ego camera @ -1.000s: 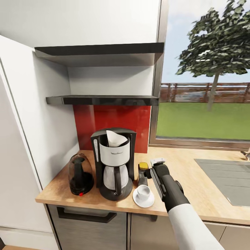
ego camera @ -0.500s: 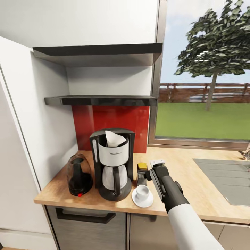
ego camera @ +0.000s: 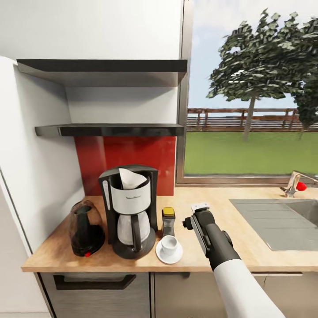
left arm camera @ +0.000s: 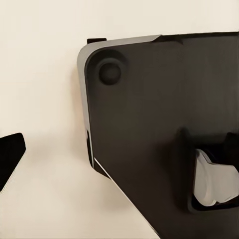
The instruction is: Set up a coffee station on the kitchen countertop: keep the coffee maker on the countertop, move the bottle of coffee from the kitchen shelf to the counter next to the coffee maker, place a paper coffee filter on top of the coffee maker, put the saucer next to the coffee maker with the coffee cup on the saucer, and place the electric kettle next to the coffee maker.
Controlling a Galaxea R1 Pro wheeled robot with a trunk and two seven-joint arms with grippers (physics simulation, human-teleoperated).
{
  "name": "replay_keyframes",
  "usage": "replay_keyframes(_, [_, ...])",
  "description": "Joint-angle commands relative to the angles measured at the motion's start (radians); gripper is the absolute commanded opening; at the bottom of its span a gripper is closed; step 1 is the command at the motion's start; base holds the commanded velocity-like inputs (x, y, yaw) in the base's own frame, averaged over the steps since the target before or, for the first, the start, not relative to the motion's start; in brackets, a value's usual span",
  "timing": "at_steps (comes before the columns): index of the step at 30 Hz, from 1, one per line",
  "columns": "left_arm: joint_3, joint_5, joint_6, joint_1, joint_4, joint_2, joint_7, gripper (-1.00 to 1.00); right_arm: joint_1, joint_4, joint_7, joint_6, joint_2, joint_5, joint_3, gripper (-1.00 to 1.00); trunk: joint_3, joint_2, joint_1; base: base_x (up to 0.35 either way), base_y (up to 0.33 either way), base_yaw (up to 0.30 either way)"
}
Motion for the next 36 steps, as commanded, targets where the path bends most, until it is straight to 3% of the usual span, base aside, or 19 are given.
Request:
replay_keyframes(1, [-0.008, 0.007, -0.003, 0.000, 0.001, 0.000, -0.003, 1.00, -0.001, 0.000, -0.001, 0.004, 0.000, 0.004, 0.001, 1.00, 0.000, -0.001, 0.000, 0.000, 0.000, -0.230])
replay_keyframes(7, [-0.009, 0.007, -0.010, -0.001, 0.001, 0.001, -0.003, 1.00, 0.002, 0.005, -0.001, 0.004, 0.000, 0.004, 0.001, 1.00, 0.000, -0.001, 0.000, 0.000, 0.000, -0.248])
replay_keyframes(10, [-0.009, 0.009, -0.017, -0.002, -0.004, 0.002, -0.002, 1.00, 0.012, 0.061, -0.001, 0.003, -0.003, 0.002, 0.001, 1.00, 0.000, -0.001, 0.000, 0.000, 0.000, -0.263])
replay_keyframes(11, [-0.008, 0.009, -0.018, -0.002, -0.005, 0.002, -0.002, 1.00, 0.014, 0.071, 0.000, 0.001, -0.007, 0.002, 0.001, 1.00, 0.000, -0.001, 0.000, 0.000, 0.000, -0.264])
replay_keyframes(12, [-0.007, 0.011, -0.019, -0.003, -0.021, 0.002, -0.002, 1.00, 0.029, 0.109, 0.001, -0.037, -0.039, 0.000, 0.001, 1.00, 0.000, -0.001, 0.000, 0.000, 0.000, -0.264])
replay_keyframes(13, [-0.007, 0.011, -0.019, -0.003, -0.026, 0.002, -0.002, 1.00, 0.035, 0.113, 0.001, -0.057, -0.046, 0.000, 0.001, 1.00, 0.000, -0.001, 0.000, 0.000, 0.000, -0.264])
replay_keyframes(15, [-0.007, 0.011, -0.020, -0.003, -0.047, 0.002, -0.002, 1.00, 0.065, 0.124, 0.001, -0.196, -0.072, 0.000, 0.001, 1.00, 0.000, -0.001, 0.000, 0.000, 0.000, -0.261])
replay_keyframes(17, [-0.007, 0.011, -0.020, -0.003, -0.075, 0.001, -0.002, 1.00, 0.128, 0.140, -0.001, -0.499, -0.102, 0.001, 0.001, 1.00, 0.000, -0.001, 0.000, 0.000, 0.000, -0.198])
replay_keyframes(18, [-0.007, 0.011, -0.020, -0.003, -0.082, 0.001, -0.002, 1.00, 0.146, 0.151, -0.002, -0.594, -0.109, 0.001, 0.001, 1.00, 0.000, -0.001, 0.000, 0.000, 0.000, -0.141])
replay_keyframes(19, [-0.007, 0.011, -0.020, -0.003, -0.094, 0.001, -0.002, 1.00, 0.175, 0.188, -0.003, -0.773, -0.117, 0.001, 0.000, 1.00, 0.000, -0.001, 0.000, 0.000, 0.000, -0.067])
replay_keyframes(21, [-0.007, 0.011, -0.020, -0.003, -0.102, 0.002, -0.002, 1.00, 0.194, 0.241, -0.003, -0.941, -0.123, 0.001, -0.003, 1.00, 0.000, -0.001, 0.000, 0.000, 0.000, -0.035])
replay_keyframes(23, [-0.007, 0.011, -0.020, -0.003, -0.106, 0.002, -0.002, 1.00, 0.205, 0.351, -0.006, -1.181, -0.131, 0.001, -0.036, 1.00, 0.000, -0.001, 0.000, 0.000, 0.000, -0.010])
replay_keyframes(27, [-0.007, 0.011, -0.020, -0.003, -0.107, 0.003, -0.002, 1.00, 0.208, 0.483, -0.027, -1.359, -0.133, 0.001, -0.080, 1.00, 0.001, -0.001, 0.000, 0.000, 0.000, -0.011])
replay_keyframes(30, [-0.007, 0.011, -0.020, -0.003, -0.107, 0.003, -0.002, 1.00, 0.210, 0.684, -0.037, -1.476, -0.163, 0.000, -0.089, 1.00, 0.001, -0.001, 0.000, 0.000, 0.000, -0.058])
replay_keyframes(36, [-0.006, 0.013, -0.020, -0.003, -0.107, 0.001, -0.002, 1.00, 0.215, 0.865, -0.038, -1.535, -0.184, 0.000, -0.090, 1.00, 0.002, -0.001, 0.000, 0.000, 0.000, -0.023])
